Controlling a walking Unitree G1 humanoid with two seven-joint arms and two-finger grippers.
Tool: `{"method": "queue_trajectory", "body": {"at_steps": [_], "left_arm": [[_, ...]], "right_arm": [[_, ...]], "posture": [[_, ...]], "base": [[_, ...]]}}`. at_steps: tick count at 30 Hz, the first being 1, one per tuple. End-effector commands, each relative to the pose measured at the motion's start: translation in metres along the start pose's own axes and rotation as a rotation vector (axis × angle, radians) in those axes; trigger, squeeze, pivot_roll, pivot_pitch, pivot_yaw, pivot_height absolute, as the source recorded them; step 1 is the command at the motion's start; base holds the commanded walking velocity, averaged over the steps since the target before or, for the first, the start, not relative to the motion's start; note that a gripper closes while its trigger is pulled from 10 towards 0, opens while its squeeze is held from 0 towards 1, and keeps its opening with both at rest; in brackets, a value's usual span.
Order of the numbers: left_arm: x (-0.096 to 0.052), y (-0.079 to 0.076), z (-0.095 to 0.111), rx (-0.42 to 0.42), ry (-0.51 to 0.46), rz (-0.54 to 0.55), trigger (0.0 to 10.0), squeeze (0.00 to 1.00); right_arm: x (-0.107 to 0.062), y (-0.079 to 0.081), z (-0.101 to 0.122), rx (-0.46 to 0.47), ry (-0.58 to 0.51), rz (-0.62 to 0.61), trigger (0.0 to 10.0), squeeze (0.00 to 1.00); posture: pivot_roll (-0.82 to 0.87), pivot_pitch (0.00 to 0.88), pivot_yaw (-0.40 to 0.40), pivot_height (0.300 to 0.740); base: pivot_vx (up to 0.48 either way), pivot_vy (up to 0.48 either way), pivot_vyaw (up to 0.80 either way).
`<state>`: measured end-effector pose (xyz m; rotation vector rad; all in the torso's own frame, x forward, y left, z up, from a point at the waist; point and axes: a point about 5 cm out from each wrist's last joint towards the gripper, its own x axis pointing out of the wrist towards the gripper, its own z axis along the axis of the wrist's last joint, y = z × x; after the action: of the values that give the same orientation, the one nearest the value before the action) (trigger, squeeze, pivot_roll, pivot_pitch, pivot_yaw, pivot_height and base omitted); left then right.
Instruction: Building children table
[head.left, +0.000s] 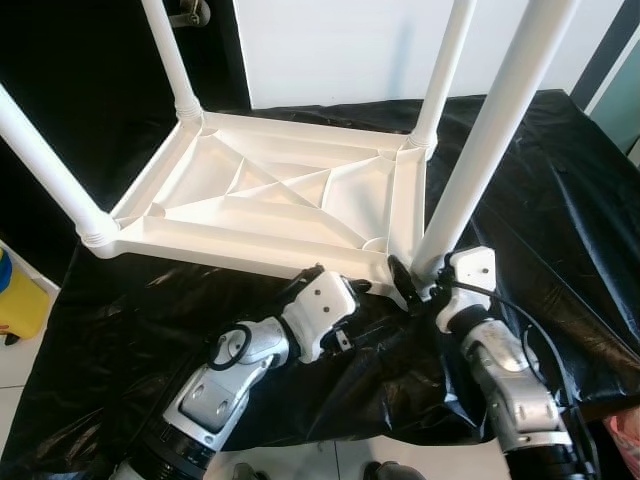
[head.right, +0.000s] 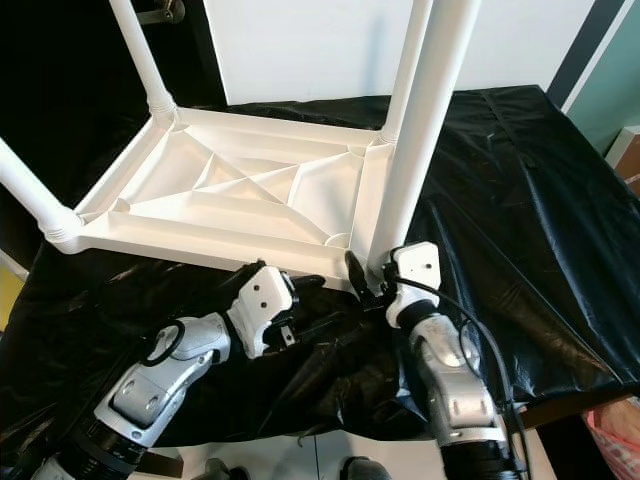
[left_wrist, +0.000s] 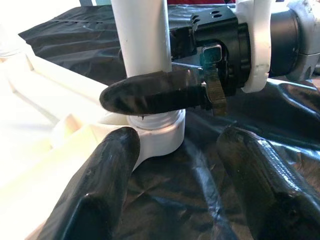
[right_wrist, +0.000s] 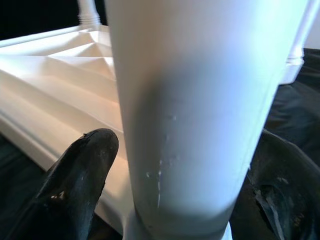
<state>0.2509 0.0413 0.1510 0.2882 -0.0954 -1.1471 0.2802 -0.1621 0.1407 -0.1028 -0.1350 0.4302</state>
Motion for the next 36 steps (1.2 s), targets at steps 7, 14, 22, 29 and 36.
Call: {"method": "queue_trajectory", "body": {"at_steps": [7,14,22,29,36], "left_arm": [[0.000,-0.001,-0.003,0.007,0.015,-0.017,10.0,0.00],[0.001,0.002,-0.001,0.015,0.010,-0.007,10.0,0.00],[0.000,0.002,-0.001,0.017,0.009,-0.002,10.0,0.00],[0.003,0.001,0.000,0.015,0.002,-0.006,10.0,0.00],[0.004,0.000,0.000,0.011,0.000,-0.014,10.0,0.00]], "right_arm": [[0.005,-0.003,-0.002,0.003,0.017,0.110,10.0,0.00],[0.025,-0.007,-0.003,-0.068,0.059,0.261,10.0,0.00],[0.024,-0.008,-0.008,-0.067,0.071,0.287,0.0,0.00],[0.018,-0.012,-0.012,-0.062,0.090,0.279,4.9,0.00],[0.017,-0.014,-0.010,-0.055,0.074,0.206,10.0,0.00]], "posture": [[-0.12,0.106,0.038,0.740],[-0.10,0.098,0.030,0.740],[-0.10,0.098,0.025,0.740],[-0.12,0.099,0.023,0.740],[-0.12,0.100,0.024,0.740]], "base": [[0.000,0.000,0.00],[0.000,0.000,0.00],[0.000,0.000,0.00],[0.000,0.000,0.00],[0.000,0.000,0.00]]}}
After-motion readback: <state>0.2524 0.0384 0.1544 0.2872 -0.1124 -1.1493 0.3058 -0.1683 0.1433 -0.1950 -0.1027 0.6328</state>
